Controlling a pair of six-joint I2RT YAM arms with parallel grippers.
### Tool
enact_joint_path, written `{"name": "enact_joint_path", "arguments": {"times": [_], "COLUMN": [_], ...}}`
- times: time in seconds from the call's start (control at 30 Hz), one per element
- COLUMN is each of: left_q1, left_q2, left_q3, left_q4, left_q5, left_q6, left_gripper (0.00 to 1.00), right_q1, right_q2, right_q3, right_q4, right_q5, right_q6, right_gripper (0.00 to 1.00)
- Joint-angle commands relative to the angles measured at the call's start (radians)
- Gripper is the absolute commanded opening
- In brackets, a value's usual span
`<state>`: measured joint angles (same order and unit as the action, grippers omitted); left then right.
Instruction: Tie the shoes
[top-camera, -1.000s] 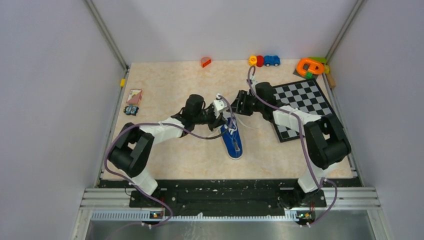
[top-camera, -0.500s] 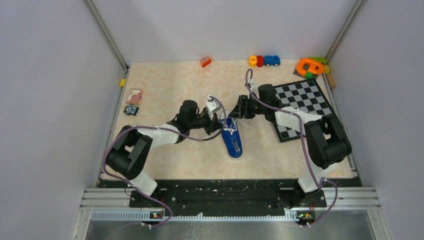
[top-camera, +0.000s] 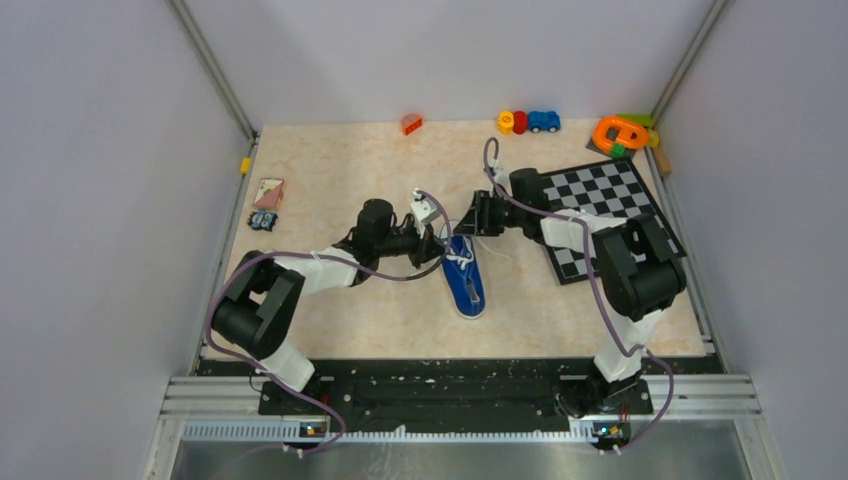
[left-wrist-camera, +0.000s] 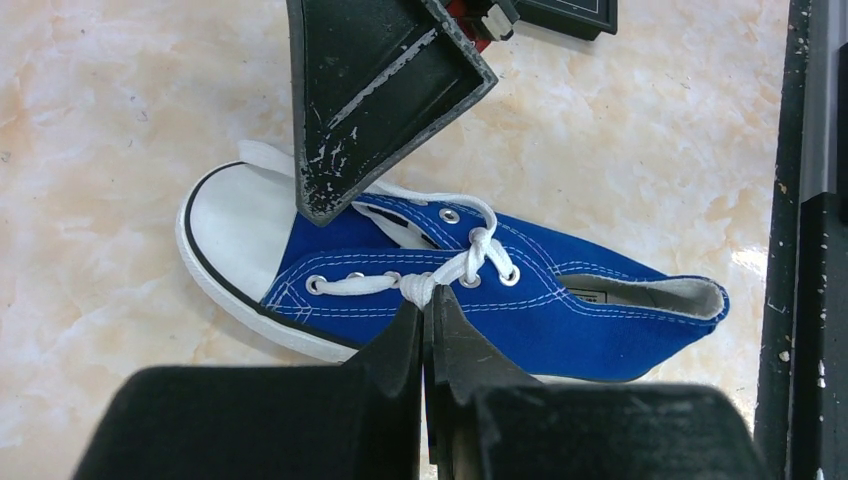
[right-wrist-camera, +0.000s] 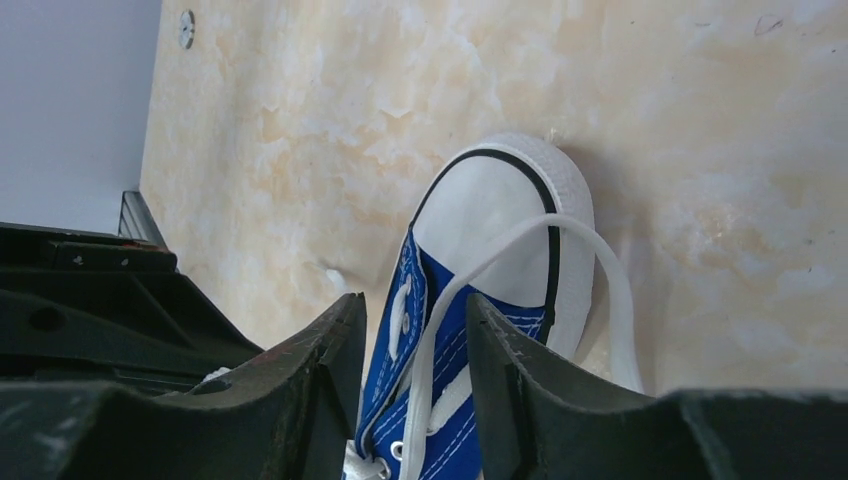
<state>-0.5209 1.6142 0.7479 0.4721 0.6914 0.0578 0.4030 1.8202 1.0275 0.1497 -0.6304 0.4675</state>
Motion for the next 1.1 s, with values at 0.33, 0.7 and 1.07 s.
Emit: {"name": "enact_joint_path", "arguments": {"times": [0.33, 0.7, 1.07], "left_q1": [0.009, 0.008, 0.001], "left_q2": [-0.013, -0.008, 0.043], "left_q3": [0.033, 0.083, 0.173], "left_q4": [0.023, -0.051, -0.161], "left_q5": [0.037, 0.081, 0.11], "left_q6": [0.015, 0.067, 0.134], "left_gripper": [0.0, 0.0, 0.0], "right_q1": [-0.004, -0.081, -0.093], "right_q2": [-0.058, -0.02, 0.056], "right_q3": [-0.062, -0.283, -0.323], "right_q4": [0.261, 0.919, 1.161], "right_q5": [0.001, -0.257, -0.328], "right_q6": [0.055, 0.408, 0.549], "right_gripper": [0.06, 0.0, 0.13]}}
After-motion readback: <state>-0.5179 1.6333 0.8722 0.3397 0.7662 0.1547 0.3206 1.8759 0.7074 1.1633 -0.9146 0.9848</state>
